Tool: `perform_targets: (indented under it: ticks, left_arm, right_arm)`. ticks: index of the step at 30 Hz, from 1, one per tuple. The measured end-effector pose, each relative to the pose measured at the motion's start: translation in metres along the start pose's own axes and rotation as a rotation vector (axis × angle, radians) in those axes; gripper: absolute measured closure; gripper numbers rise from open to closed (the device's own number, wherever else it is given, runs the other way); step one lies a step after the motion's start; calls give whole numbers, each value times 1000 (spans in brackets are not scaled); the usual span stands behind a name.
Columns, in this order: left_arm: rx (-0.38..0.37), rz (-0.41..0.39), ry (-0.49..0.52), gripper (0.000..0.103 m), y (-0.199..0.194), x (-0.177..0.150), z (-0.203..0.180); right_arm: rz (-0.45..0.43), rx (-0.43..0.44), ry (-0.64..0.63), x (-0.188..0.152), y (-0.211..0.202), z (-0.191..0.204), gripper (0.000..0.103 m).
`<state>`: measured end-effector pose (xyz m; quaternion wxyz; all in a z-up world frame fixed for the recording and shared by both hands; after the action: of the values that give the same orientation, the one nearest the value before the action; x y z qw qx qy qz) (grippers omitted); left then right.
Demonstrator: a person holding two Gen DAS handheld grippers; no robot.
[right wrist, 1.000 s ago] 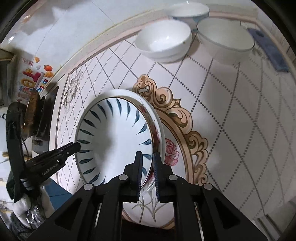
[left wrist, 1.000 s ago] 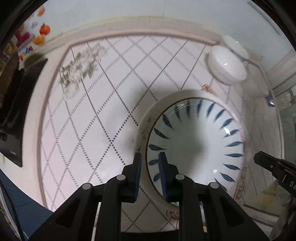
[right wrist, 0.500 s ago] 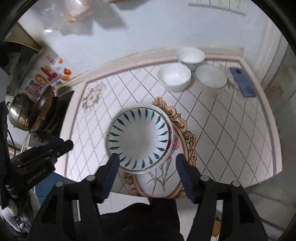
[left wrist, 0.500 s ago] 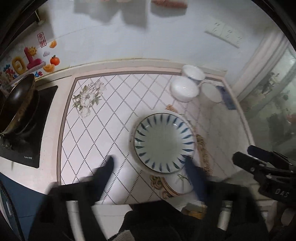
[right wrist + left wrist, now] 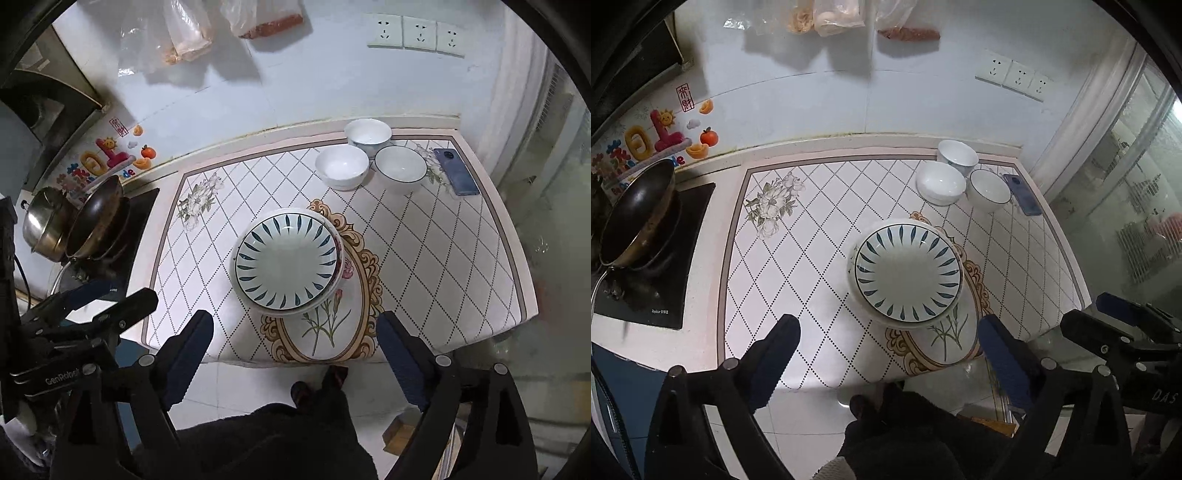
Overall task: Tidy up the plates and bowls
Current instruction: 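Move both grippers toward the white bowls beside the wall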
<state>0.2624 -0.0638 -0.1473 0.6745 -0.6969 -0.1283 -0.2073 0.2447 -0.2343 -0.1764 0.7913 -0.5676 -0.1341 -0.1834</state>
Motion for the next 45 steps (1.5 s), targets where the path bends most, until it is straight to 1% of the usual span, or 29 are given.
perform_targets:
  ticks: [6, 9, 10, 12, 14, 15, 18, 19, 20, 21, 23, 24, 25, 26, 27, 29, 31, 32, 33, 35, 36, 38, 40, 41, 42, 43, 44, 45]
  left_arm:
    - [30, -5, -15, 4, 7, 10, -10]
    - [64, -15, -21, 4, 21, 24, -17]
    - [84, -11, -29, 4, 31, 33, -21]
    - [94, -13, -42, 4, 43, 47, -26]
    - [120, -17, -74, 4, 64, 70, -34]
    - [115, -14, -86, 4, 74, 79, -37]
    - [131, 11, -119, 4, 114, 111, -47]
    - [135, 31, -128, 4, 132, 122, -51]
    - [134, 43, -133, 4, 142, 128, -53]
    - [119, 70, -147, 4, 162, 141, -57]
    - [100, 106, -163, 4, 191, 158, -61]
    - [101, 118, -166, 4, 200, 162, -63]
    - [93, 146, -176, 4, 219, 172, -64]
    - [82, 164, -182, 7, 231, 179, -66]
    - [78, 178, -185, 7, 241, 185, -69]
    - [71, 209, -176, 8, 263, 198, -74]
    - [64, 236, -162, 8, 286, 209, -80]
    - [63, 247, -151, 8, 295, 213, -85]
    - [59, 258, -138, 13, 303, 216, -88]
    - [50, 291, -104, 31, 323, 221, -97]
    - [47, 302, -92, 36, 329, 222, -99]
    - [45, 329, -55, 53, 343, 222, -107]
    - [55, 344, -7, 57, 356, 220, -115]
    - [60, 347, 6, 62, 359, 219, -117]
    - [61, 350, 25, 68, 363, 217, -119]
    - [64, 355, 41, 75, 366, 214, -122]
    - [91, 350, 56, 78, 368, 212, -122]
    - [99, 341, 62, 79, 368, 211, -122]
  right_arm:
    - [16, 45, 5, 7, 3, -14, 10]
    - [26, 87, 15, 22, 17, -30, 10]
    - [29, 106, 23, 30, 25, -38, 10]
    - [42, 138, 47, 45, 40, -54, 10]
    - [44, 164, 75, 65, 56, -74, 10]
    - [40, 169, 85, 76, 64, -84, 10]
    - [42, 169, 115, 111, 90, -121, 10]
    - [48, 178, 128, 122, 100, -132, 10]
    - [53, 197, 139, 133, 111, -144, 10]
    - [60, 210, 152, 143, 122, -154, 10]
    - [92, 246, 180, 164, 149, -173, 10]
    - [110, 265, 199, 173, 163, -181, 10]
    - [136, 285, 230, 179, 180, -189, 10]
    - [157, 306, 252, 184, 194, -195, 10]
    - [177, 327, 278, 189, 209, -202, 10]
    - [205, 346, 326, 196, 235, -211, 12]
    - [218, 362, 365, 204, 259, -218, 21]
    - [229, 357, 372, 206, 269, -219, 22]
    - [234, 356, 380, 208, 276, -220, 26]
    - [239, 361, 399, 211, 290, -222, 30]
    - [240, 360, 408, 212, 296, -222, 33]
    - [238, 373, 424, 216, 307, -221, 37]
    - [241, 390, 451, 218, 317, -220, 48]
    - [238, 389, 450, 220, 320, -219, 53]
    - [236, 366, 444, 221, 323, -219, 58]
    - [231, 353, 434, 222, 324, -217, 62]
    - [227, 343, 427, 225, 327, -218, 64]
    - [227, 321, 422, 226, 329, -218, 73]
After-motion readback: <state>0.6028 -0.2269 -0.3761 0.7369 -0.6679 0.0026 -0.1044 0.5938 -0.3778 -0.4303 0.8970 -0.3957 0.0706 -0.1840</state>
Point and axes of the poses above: each gripper's, at about its wrist camera, not at the fingertips, and y roughly the way its jaws point, z to its left, x to its top, the point moved 5 cm from there along y, roughly the way its jaws point, and after that the axes turned 8 degrees about x, right-handed, at the moved point
